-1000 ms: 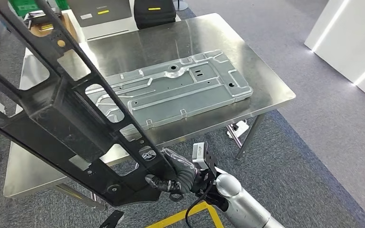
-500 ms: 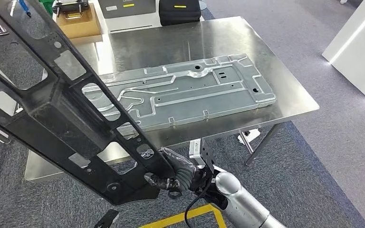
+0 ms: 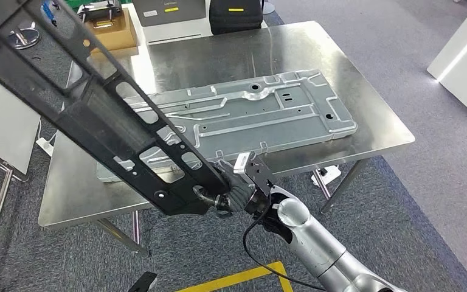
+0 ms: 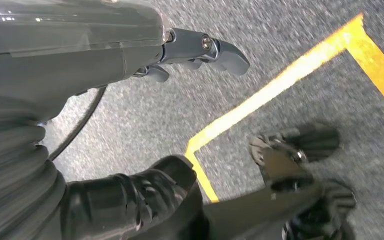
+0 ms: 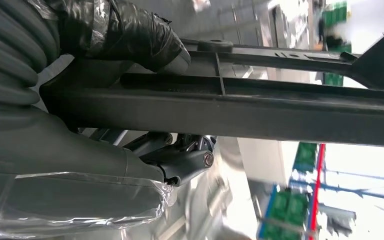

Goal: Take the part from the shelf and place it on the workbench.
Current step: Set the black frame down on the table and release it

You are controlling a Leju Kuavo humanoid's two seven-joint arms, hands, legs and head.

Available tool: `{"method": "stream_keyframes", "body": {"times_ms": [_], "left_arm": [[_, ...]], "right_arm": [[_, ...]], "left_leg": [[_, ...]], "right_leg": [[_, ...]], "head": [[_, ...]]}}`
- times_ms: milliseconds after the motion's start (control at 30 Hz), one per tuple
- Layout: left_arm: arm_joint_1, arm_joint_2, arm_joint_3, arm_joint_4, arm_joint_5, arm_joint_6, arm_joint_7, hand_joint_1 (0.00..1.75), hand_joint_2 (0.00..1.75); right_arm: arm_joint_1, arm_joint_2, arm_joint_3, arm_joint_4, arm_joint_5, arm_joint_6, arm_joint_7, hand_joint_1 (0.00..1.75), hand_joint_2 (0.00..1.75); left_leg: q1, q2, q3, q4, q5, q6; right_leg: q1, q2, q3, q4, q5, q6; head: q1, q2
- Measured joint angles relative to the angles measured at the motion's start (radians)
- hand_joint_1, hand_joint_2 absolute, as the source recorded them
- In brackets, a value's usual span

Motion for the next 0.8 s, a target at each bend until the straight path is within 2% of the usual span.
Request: {"method": "stream_keyframes", "body": {"times_ms": [33,67,100,133,200,233,267,300,400,467,533,567,600,633,667,733,767,800], "left_arm": [[0.001,0.000,0.001,0.000,-0.001,0.000,0.000,0.00,1.75],[0.003,-0.001,0.003,0.000,-0.002,0.000,0.000,0.00,1.75],[0.004,-0.001,0.005,0.000,-0.003,0.000,0.000,0.00,1.75],[0.006,-0.001,0.007,0.000,-0.004,0.000,0.000,0.00,1.75],[0.006,0.000,0.012,0.000,-0.005,0.000,0.000,0.00,1.75],[0.005,-0.001,0.014,0.000,-0.005,-0.001,0.000,0.00,1.75],[0.004,-0.001,0.015,0.000,-0.006,-0.002,0.000,0.00,1.75],[0.004,-0.002,0.016,0.000,-0.006,-0.002,0.000,0.00,1.75],[0.007,-0.004,0.017,0.000,-0.008,-0.003,0.000,0.00,1.75],[0.005,-0.006,0.018,0.000,-0.011,-0.003,0.000,0.00,1.75],[0.004,-0.007,0.018,0.000,-0.017,-0.004,0.000,0.00,1.75],[0.004,-0.008,0.018,0.000,-0.022,-0.004,0.001,0.00,1.75],[0.005,-0.008,0.018,0.000,-0.027,-0.005,0.002,0.00,1.75],[0.004,-0.009,0.018,0.000,-0.033,-0.007,0.005,0.00,1.75],[0.004,-0.009,0.018,0.000,-0.039,-0.011,0.007,0.00,1.75],[0.001,-0.009,0.018,-0.001,-0.051,-0.024,0.011,0.00,1.75],[0.000,-0.009,0.018,-0.001,-0.057,-0.032,0.012,0.00,1.75],[-0.001,-0.009,0.018,-0.001,-0.062,-0.038,0.015,0.00,1.75]], "right_arm": [[-0.010,0.003,-0.004,0.010,0.001,-0.005,0.000,1.75,1.75],[-0.018,0.005,-0.007,0.019,0.002,-0.009,0.000,1.75,1.75],[-0.024,0.006,-0.009,0.028,0.005,-0.014,-0.001,1.75,1.75],[-0.031,0.008,-0.011,0.036,0.010,-0.022,-0.001,1.75,1.75],[-0.051,0.014,-0.017,0.051,0.018,-0.049,-0.003,1.75,1.75],[-0.067,0.018,-0.023,0.060,0.020,-0.067,-0.004,1.75,1.75],[-0.087,0.022,-0.033,0.068,0.019,-0.088,-0.007,1.75,1.75],[-0.109,0.026,-0.045,0.077,0.019,-0.113,-0.009,1.75,1.75],[-0.174,0.035,-0.087,0.098,0.031,-0.182,-0.015,1.75,1.75],[-0.214,0.038,-0.110,0.113,0.085,-0.252,-0.019,1.75,1.75],[-0.251,0.039,-0.126,0.137,0.187,-0.363,-0.018,1.75,1.75],[-0.268,0.040,-0.129,0.155,0.255,-0.428,-0.013,1.75,1.75],[-0.286,0.040,-0.131,0.175,0.324,-0.489,-0.006,1.75,1.75],[-0.307,0.040,-0.130,0.201,0.409,-0.558,0.007,1.75,1.75],[-0.330,0.041,-0.129,0.228,0.496,-0.623,0.025,1.75,1.75],[-0.381,0.043,-0.117,0.289,0.684,-0.751,0.072,1.75,1.75],[-0.404,0.045,-0.108,0.321,0.769,-0.803,0.096,1.75,1.75],[-0.423,0.048,-0.097,0.354,0.848,-0.846,0.120,1.75,1.75]], "left_leg": [[0.003,0.002,-0.032,0.067,-0.030,-0.005],[0.005,0.004,-0.057,0.119,-0.047,-0.009],[0.008,0.007,-0.067,0.140,-0.046,-0.013],[0.010,0.009,-0.058,0.121,-0.025,-0.016],[0.015,0.015,0.004,-0.006,0.042,-0.019],[0.014,0.018,0.034,-0.066,0.064,-0.016],[0.013,0.020,0.051,-0.105,0.074,-0.012],[0.011,0.020,0.056,-0.120,0.073,-0.006],[0.009,0.014,0.054,-0.124,0.076,0.015],[0.011,0.013,0.056,-0.129,0.080,0.028],[0.011,0.012,0.056,-0.130,0.080,0.034],[0.010,0.011,0.056,-0.130,0.080,0.035],[0.010,0.010,0.056,-0.129,0.080,0.036],[0.009,0.008,0.056,-0.129,0.080,0.036],[0.009,0.006,0.057,-0.129,0.079,0.035],[0.007,0.003,0.058,-0.128,0.079,0.033],[0.006,0.002,0.057,-0.128,0.080,0.029],[0.005,0.001,0.055,-0.128,0.081,0.024]], "right_leg": [[0.000,-0.003,-0.001,0.000,0.000,-0.001],[0.001,-0.005,-0.001,0.001,0.000,-0.001],[0.001,-0.006,-0.001,0.002,-0.002,0.000],[0.000,-0.007,-0.001,0.005,-0.003,0.002],[-0.003,-0.007,-0.001,0.014,-0.010,0.010],[-0.002,-0.007,-0.004,0.022,-0.014,0.016],[0.000,-0.007,-0.009,0.028,-0.017,0.021],[0.002,-0.008,-0.013,0.031,-0.018,0.026],[0.001,-0.008,-0.018,0.036,-0.022,0.040],[-0.003,-0.004,-0.044,0.095,-0.060,0.049],[-0.004,-0.001,-0.105,0.222,-0.120,0.054],[-0.005,0.000,-0.137,0.283,-0.141,0.054],[-0.005,0.001,-0.156,0.318,-0.144,0.054],[-0.005,0.002,-0.159,0.315,-0.127,0.052],[-0.004,0.003,-0.138,0.267,-0.092,0.048],[0.000,0.007,-0.072,0.122,-0.021,0.036],[0.002,0.008,-0.048,0.069,-0.003,0.032],[0.005,0.009,-0.036,0.041,0.002,0.029]], "head": [[0.000,0.000],[0.000,0.000],[0.000,0.000],[0.000,0.000],[0.000,0.000],[0.000,0.000],[0.001,0.000],[0.001,0.000],[0.002,0.000],[0.002,0.000],[0.002,0.000],[0.002,0.000],[0.002,0.000],[0.002,0.000],[0.002,0.000],[0.002,0.000],[0.001,0.000],[0.001,0.000]]}}
